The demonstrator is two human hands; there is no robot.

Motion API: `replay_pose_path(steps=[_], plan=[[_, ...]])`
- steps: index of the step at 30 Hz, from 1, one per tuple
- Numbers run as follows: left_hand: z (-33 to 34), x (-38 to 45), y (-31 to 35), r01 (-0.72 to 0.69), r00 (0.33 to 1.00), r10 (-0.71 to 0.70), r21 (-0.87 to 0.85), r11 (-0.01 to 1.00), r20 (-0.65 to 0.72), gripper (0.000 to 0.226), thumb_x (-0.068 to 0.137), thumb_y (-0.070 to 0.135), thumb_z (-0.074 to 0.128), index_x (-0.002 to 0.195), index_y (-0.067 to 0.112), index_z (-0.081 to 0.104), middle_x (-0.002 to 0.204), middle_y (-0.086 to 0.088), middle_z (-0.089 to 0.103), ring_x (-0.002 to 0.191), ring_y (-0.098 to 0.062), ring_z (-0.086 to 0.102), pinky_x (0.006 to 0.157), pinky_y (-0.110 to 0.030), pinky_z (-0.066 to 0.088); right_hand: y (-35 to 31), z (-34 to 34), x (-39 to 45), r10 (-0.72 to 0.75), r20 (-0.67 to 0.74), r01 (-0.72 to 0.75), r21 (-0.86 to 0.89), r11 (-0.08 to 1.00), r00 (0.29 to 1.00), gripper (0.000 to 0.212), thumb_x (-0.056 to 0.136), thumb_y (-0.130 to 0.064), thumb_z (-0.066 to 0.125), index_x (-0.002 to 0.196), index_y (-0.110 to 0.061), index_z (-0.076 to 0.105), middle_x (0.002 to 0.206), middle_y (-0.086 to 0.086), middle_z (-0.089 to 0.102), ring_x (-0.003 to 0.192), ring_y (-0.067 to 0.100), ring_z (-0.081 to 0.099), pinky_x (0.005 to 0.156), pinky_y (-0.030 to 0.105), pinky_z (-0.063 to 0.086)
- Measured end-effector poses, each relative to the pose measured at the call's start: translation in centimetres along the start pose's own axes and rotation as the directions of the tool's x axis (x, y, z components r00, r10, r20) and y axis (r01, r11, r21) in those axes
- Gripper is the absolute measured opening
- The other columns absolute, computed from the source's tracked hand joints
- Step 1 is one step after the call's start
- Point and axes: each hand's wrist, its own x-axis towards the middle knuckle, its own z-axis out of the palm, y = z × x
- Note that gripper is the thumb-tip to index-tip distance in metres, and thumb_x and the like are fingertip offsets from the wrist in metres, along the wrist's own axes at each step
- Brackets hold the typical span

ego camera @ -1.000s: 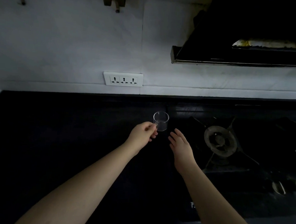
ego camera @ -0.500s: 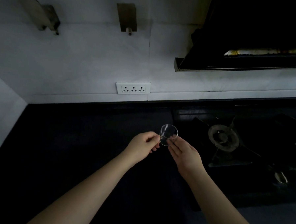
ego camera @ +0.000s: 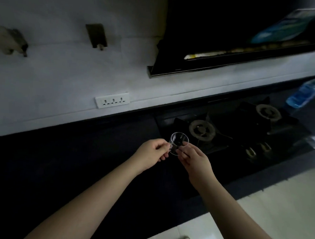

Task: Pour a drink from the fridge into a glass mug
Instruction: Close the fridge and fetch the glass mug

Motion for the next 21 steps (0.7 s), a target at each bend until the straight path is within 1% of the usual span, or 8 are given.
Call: replay_pose_path(steps=[4,7,10,14,18,21], plan=[[3.3,1.2,1.8,-0.055,0.994,0.054,0.014,0.998,0.097,0.029,0.098,0.037,0.055,0.073,0.044,0.067,0.072,0.012,0.070,0.066,-0.001,0.064,0.061,-0.016,0.048,-1.0,-3.8,-1.4,-0.095,-0.092,0.097,0.014,0.995,0.991,0.019,0.094,-0.008,0.055,0.109,-0.007,0.067,0.095,0.012,0.075,0.089,0.018,0.072,0.081,0.027,0.055],[6.3,2.0,3.4,-0.090,0.982,0.085,0.017,0.996,0.169,0.026,0.097,0.040,0.056,0.074,0.044,0.067,0.074,0.012,0.071,0.067,-0.001,0.065,0.061,-0.014,0.048,-2.3,-6.8,-2.5,-0.161,-0.145,0.164,0.004,0.987,0.976,0.018,0.095,-0.008,0.054,0.108,-0.005,0.067,0.091,0.010,0.076,0.082,0.015,0.072,0.074,0.023,0.056],[9.9,2.5,5.7,-0.117,0.965,0.117,-0.011,0.993,0.235,0.027,0.098,0.037,0.056,0.073,0.041,0.068,0.071,0.011,0.069,0.065,-0.002,0.063,0.061,-0.015,0.047,-3.9,-10.1,-3.6,-0.206,-0.241,0.219,0.027,0.975,0.949,0.018,0.096,-0.006,0.051,0.105,-0.005,0.066,0.087,0.010,0.076,0.081,0.016,0.073,0.070,0.022,0.056],[14.7,3.1,9.3,-0.149,0.936,0.145,-0.012,0.989,0.322,0.027,0.098,0.037,0.056,0.074,0.039,0.068,0.071,0.010,0.068,0.066,-0.003,0.062,0.061,-0.015,0.048,-5.8,-14.9,-5.3,-0.246,-0.325,0.281,0.063,0.958,0.913,0.018,0.097,-0.007,0.053,0.107,-0.002,0.066,0.085,0.013,0.070,0.072,0.015,0.068,0.064,0.020,0.055],[20.3,3.2,12.8,-0.158,0.891,0.141,0.003,0.987,0.431,0.028,0.101,0.033,0.053,0.075,0.032,0.066,0.075,0.007,0.069,0.068,-0.005,0.063,0.064,-0.018,0.049,-7.9,-20.6,-7.5,-0.283,-0.395,0.339,0.080,0.937,0.874,0.017,0.097,-0.011,0.054,0.108,-0.004,0.066,0.088,0.013,0.070,0.076,0.015,0.069,0.070,0.022,0.058],[24.8,3.2,14.9,-0.174,0.855,0.149,0.004,0.985,0.496,0.027,0.102,0.030,0.052,0.079,0.026,0.065,0.075,0.006,0.068,0.067,-0.005,0.061,0.062,-0.018,0.049,-8.9,-25.2,-8.7,-0.300,-0.440,0.370,0.081,0.925,0.847,0.016,0.097,-0.014,0.055,0.106,-0.007,0.068,0.093,0.015,0.072,0.084,0.021,0.070,0.080,0.029,0.059]])
